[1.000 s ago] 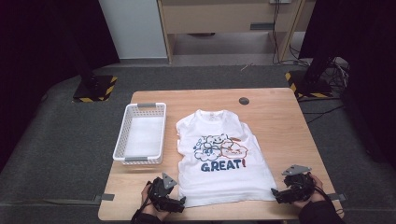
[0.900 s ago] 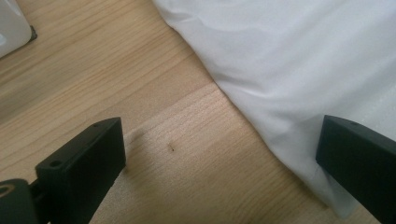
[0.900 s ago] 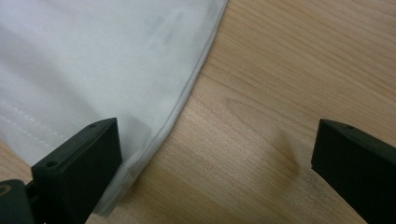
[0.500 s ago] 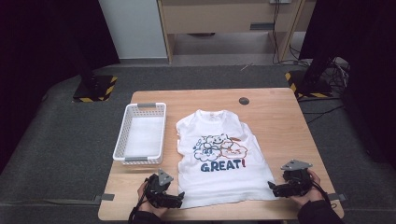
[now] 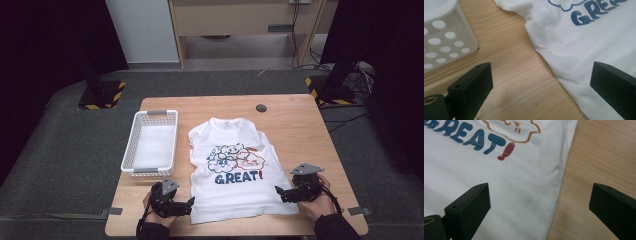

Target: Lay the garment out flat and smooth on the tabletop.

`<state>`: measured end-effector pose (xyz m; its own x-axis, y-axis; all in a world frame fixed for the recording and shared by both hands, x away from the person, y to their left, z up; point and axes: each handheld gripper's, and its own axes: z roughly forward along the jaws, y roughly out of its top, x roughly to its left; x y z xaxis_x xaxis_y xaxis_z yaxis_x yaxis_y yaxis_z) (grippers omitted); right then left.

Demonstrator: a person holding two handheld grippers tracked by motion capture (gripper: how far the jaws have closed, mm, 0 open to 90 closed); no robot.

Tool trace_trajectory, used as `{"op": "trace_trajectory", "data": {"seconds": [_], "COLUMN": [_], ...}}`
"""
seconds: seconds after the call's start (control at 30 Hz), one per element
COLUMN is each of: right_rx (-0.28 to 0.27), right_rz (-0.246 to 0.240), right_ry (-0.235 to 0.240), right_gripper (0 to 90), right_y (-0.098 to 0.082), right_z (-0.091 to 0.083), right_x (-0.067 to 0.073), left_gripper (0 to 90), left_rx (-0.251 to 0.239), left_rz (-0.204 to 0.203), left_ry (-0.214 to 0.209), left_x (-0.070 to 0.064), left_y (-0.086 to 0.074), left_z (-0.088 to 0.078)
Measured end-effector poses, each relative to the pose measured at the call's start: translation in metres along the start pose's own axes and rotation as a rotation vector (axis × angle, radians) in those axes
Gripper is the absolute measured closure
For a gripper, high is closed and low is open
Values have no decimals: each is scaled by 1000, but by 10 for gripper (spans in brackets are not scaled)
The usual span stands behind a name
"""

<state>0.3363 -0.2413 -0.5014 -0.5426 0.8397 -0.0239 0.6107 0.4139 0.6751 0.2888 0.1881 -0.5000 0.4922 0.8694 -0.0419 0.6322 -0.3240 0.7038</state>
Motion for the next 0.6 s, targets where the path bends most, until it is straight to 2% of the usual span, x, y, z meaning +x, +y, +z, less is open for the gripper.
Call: {"op": "trace_trajectory", "data": {"seconds": [0.2,0.4,0.6], "right_rx": [-23,-41,-51], "right_rz": [19,19,15], "right_ry": [21,30,43], "right_gripper": [43,45,46], "right_y": [11,20,31], "right_z": [9,17,29], "right_x": [3,6,11], "left_gripper": [45,47,48], "left_rx": [-27,-61,-67], "left_rz": [-12,-23,-29], "left_ry": [9,18,16], "left_x": [3,6,7], "left_y": [2,3,4], "left_z": [0,-3,-3]}}
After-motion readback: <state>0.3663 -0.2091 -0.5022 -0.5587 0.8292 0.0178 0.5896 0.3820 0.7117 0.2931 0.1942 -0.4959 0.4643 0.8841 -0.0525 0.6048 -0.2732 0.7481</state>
